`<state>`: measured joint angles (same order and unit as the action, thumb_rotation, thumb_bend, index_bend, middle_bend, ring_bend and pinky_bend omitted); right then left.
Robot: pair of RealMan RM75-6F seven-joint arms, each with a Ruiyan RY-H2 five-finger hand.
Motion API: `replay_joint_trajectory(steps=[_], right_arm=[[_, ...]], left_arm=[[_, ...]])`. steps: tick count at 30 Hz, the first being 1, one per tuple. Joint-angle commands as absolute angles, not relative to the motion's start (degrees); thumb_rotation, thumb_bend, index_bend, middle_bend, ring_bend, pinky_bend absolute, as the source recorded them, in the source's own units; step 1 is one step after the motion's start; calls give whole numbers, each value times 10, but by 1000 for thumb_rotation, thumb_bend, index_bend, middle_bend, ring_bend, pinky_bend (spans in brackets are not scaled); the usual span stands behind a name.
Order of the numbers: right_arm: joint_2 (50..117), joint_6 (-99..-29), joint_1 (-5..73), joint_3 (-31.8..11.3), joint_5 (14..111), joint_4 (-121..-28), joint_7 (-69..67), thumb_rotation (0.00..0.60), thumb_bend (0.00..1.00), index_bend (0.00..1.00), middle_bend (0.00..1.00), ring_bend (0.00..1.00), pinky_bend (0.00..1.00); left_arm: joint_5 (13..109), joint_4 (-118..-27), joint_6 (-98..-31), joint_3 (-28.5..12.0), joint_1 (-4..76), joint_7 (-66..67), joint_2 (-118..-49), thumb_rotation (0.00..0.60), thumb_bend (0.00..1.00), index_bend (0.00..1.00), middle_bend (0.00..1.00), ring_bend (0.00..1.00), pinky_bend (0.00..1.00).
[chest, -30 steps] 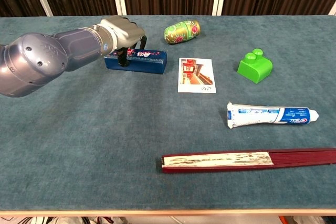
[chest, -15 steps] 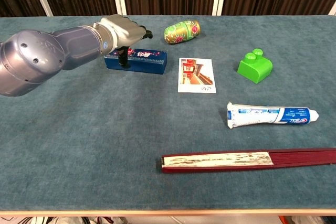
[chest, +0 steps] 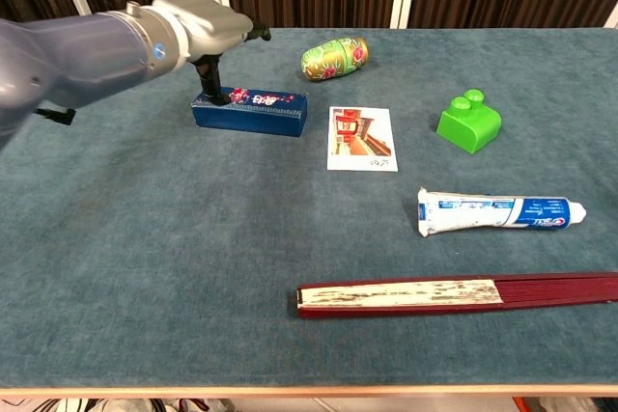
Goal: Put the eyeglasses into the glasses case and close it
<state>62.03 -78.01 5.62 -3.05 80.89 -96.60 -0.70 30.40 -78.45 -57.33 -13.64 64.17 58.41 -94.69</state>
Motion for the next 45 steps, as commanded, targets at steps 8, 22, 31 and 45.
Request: replay_joint_trajectory(steps=[8, 22, 31, 45], right_arm=[[629, -807, 51, -31, 833, -952, -13, 600, 95, 57, 0, 32, 178], [639, -832, 47, -32, 855, -939, -25, 600, 95, 59, 0, 32, 178], [638, -833, 47, -30, 862, -934, -32, 600, 94, 59, 0, 32, 178], [641, -835, 46, -28, 867, -932, -22, 600, 94, 59, 0, 32, 178]], left_arm=[[343, -1116, -749, -102, 511, 519, -766, 600, 265, 21, 13, 0, 0], [571, -1245, -860, 21, 387, 470, -673, 600, 260, 21, 13, 0, 0], [706, -1177, -914, 78, 297, 364, -674, 600, 260, 21, 10, 0, 0], [776, -1101, -943, 92, 209, 210, -631, 600, 260, 23, 6, 0, 0]])
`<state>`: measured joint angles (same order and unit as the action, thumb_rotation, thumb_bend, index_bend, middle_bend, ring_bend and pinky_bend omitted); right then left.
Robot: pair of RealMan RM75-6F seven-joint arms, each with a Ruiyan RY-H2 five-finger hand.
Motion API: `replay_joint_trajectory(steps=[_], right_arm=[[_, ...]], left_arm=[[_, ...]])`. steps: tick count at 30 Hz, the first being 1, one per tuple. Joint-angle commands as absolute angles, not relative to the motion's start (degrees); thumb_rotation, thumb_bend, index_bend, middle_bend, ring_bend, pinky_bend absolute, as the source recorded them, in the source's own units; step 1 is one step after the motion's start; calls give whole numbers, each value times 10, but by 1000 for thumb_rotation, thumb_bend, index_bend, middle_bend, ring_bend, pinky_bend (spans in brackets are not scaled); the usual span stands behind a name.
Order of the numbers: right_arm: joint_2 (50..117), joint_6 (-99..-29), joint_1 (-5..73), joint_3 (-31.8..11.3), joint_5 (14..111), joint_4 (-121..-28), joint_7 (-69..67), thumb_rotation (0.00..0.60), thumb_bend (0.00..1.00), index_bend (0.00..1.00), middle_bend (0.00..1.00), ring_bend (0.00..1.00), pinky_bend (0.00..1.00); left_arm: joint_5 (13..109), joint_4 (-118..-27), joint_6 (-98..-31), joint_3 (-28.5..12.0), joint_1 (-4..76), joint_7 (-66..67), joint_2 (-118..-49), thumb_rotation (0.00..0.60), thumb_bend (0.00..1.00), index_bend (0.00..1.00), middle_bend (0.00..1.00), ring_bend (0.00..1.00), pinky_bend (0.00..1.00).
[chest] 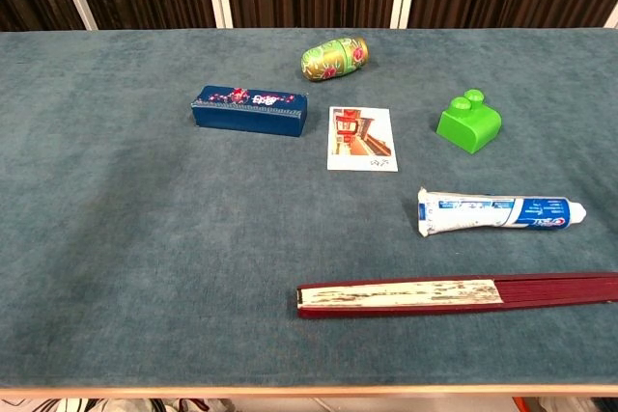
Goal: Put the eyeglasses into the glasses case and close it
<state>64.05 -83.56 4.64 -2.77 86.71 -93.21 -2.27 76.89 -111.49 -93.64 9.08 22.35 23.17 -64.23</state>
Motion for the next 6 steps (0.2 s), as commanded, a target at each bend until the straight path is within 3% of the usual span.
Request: replay_joint_trajectory(steps=[1, 6], right_arm=[[641, -835, 46, -27, 867, -932, -21, 600, 94, 59, 0, 32, 178], [642, -838, 46, -27, 870, -932, -19, 600, 94, 59, 0, 32, 178]], left_arm=[[775, -1099, -941, 92, 205, 204, -628, 600, 260, 23, 6, 0, 0], [767, -1086, -928, 85, 190, 173, -616, 600, 260, 23, 5, 0, 0]])
